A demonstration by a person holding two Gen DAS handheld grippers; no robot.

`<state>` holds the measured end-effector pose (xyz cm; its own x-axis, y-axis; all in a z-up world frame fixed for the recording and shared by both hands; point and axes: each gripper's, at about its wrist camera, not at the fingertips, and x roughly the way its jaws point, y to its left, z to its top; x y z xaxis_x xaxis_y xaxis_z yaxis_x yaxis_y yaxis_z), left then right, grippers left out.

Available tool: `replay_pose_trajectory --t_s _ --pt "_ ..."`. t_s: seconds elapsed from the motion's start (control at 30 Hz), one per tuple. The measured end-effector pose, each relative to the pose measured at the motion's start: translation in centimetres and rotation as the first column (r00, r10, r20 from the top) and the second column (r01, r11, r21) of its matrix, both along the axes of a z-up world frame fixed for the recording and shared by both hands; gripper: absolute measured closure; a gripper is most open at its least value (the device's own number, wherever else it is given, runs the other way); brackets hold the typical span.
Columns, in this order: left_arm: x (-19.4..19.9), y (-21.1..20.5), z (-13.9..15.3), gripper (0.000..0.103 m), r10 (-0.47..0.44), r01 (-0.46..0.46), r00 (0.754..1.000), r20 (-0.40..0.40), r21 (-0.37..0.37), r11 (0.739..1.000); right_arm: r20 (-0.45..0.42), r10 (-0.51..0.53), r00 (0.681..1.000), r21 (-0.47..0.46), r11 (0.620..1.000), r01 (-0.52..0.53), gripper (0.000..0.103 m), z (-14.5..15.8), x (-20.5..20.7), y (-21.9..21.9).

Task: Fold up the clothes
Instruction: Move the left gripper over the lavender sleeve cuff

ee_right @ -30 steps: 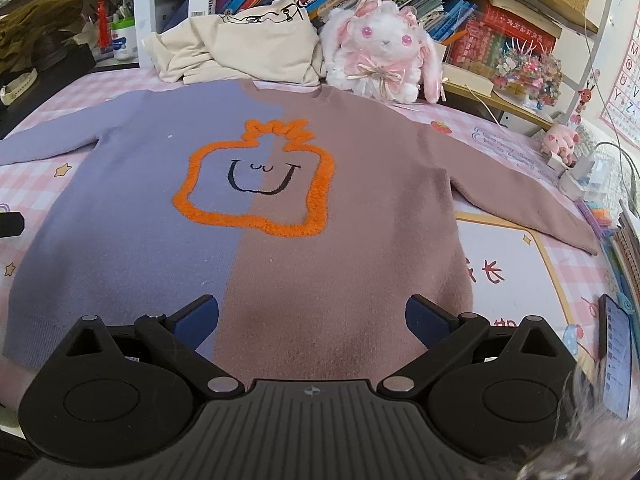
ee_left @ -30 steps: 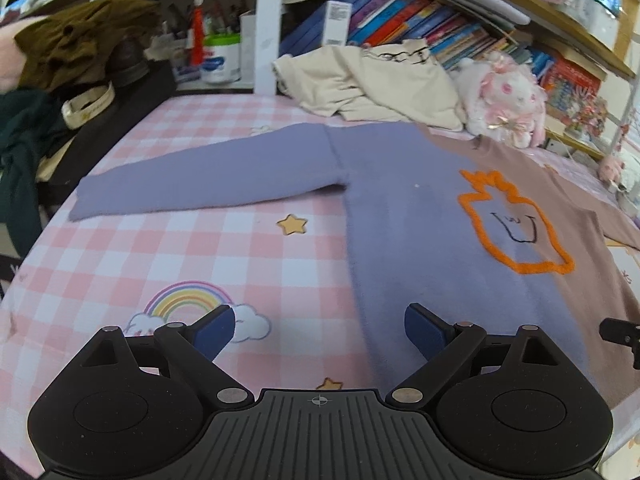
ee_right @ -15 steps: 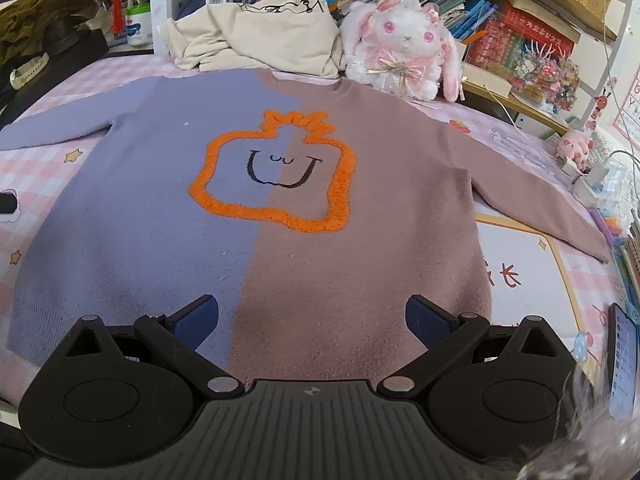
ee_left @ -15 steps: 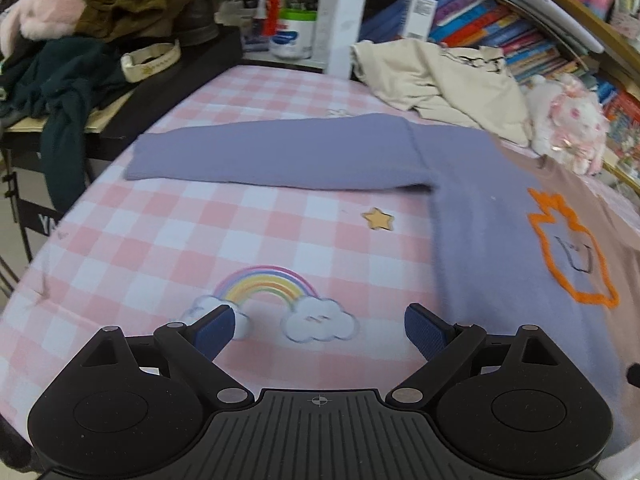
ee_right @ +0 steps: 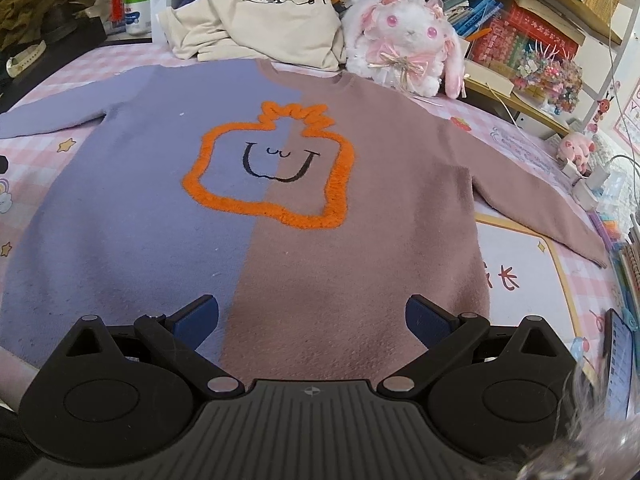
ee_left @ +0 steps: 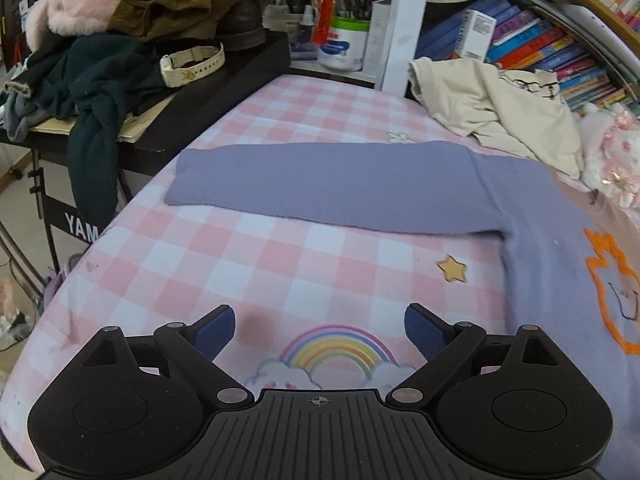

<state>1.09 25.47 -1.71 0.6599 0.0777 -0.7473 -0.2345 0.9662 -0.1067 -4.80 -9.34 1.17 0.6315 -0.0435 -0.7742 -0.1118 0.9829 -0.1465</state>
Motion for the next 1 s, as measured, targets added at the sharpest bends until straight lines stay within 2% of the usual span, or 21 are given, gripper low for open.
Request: replay_pose_trajectory --t_s 0.13,0.4,0.57,0.6,0.67,0.8,0.87,1.0 --pt "1.4 0.9 -0.5 0.009 0.027 -0.027 1.000 -0.003 0.002 1.000 -0.002 -0.010 1.000 0.002 1.000 0.010 0.002 -0.1 0.3 -0.2" --pt "2.9 4.4 -0.9 0.011 0.135 -0.133 0.988 0.074 -0.019 0.991 -0.008 -0.010 1.000 -0.006 1.000 0.010 0.002 -0.1 0.6 -0.2" --pt "3.6 6.8 -1.1 0.021 0.207 -0.203 0.970 0.125 -0.044 0.978 -0.012 -0.004 1.000 -0.019 1.000 0.004 0.002 -0.2 0.7 -0.3" --pt "3.7 7.4 -1.1 0.023 0.226 -0.219 0.964 0.138 -0.065 0.974 -0.013 -0.004 1.000 -0.020 1.000 0.004 0.002 -0.2 0.7 -0.4" --pt "4.0 8.7 -1.1 0.035 0.263 -0.249 0.952 0.156 -0.105 0.963 -0.015 -0.007 1.000 -0.024 1.000 0.007 0.002 -0.2 0.7 -0.4" --pt "4.7 10.6 -1.2 0.041 0.311 -0.275 0.935 0.173 -0.203 0.940 -0.015 -0.017 1.000 -0.026 1.000 0.017 0.002 -0.3 0.8 -0.7" --pt "5.0 11.2 -1.3 0.048 0.328 -0.280 0.928 0.176 -0.252 0.926 -0.016 -0.024 1.000 -0.025 0.999 0.024 0.002 -0.3 0.8 -0.9" --pt "5.6 10.8 -1.6 0.053 0.316 -0.235 0.932 0.176 -0.368 0.900 -0.020 -0.026 0.999 -0.022 0.999 0.026 0.002 -0.4 1.0 -0.9"
